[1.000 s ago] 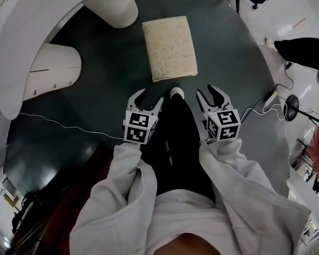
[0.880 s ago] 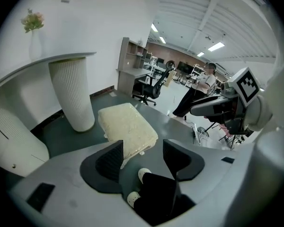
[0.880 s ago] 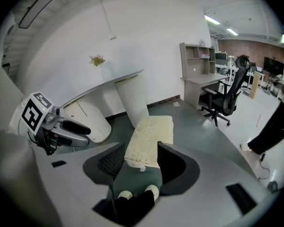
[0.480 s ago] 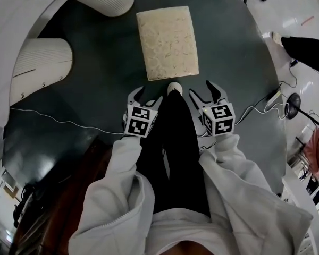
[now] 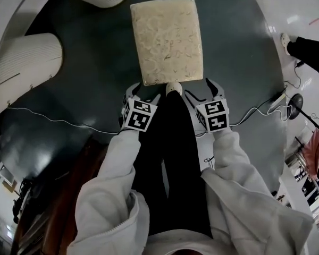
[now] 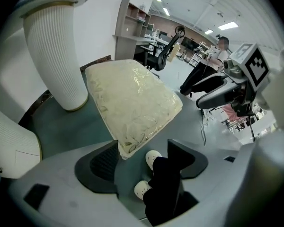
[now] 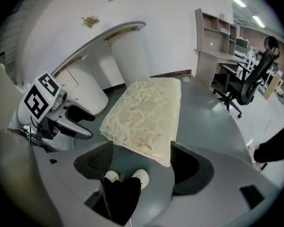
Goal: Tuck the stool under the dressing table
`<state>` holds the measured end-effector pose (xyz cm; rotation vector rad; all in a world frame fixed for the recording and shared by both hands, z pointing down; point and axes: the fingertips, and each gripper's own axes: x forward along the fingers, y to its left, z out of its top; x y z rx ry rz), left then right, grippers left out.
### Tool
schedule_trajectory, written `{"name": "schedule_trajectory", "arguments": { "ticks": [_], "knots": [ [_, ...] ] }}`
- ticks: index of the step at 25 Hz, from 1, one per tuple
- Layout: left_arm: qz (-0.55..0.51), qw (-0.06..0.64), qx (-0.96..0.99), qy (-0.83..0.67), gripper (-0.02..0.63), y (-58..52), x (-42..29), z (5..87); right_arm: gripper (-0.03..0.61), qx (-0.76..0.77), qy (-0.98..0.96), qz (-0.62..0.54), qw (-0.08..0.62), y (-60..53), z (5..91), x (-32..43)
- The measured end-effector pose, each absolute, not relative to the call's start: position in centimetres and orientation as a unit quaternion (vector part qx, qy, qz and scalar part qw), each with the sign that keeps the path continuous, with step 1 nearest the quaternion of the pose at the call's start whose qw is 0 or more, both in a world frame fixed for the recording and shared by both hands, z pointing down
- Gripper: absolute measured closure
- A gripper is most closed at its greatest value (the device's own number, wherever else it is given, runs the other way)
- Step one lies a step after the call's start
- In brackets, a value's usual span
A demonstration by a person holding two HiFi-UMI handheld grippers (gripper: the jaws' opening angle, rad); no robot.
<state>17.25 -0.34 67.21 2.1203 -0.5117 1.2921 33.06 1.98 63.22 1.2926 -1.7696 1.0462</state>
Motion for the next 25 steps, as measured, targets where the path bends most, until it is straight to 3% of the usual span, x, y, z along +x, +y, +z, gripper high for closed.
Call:
{"name": "schedule_trajectory", "arguments": {
  "ticks": [7, 12, 25],
  "knots": [
    [0.526, 0.298, 0.778, -0.171, 0.304, 0.0, 17.2, 72.1, 0.114, 0.474, -0.679, 0.408, 0.384, 1.1, 68.7, 33.8],
    [0.539, 0.288, 0.773, -0.168, 0.297, -0.4, 17.0, 74.0, 0.040, 0.459, -0.669, 0.413, 0.415, 0.8, 71.6, 34.3],
    [0.566, 0.246, 0.769, -0.168, 0.296, -1.6, 17.2, 74.5, 0.041, 0.427, -0.691, 0.401, 0.422, 0.4, 71.9, 34.1]
  ]
}}
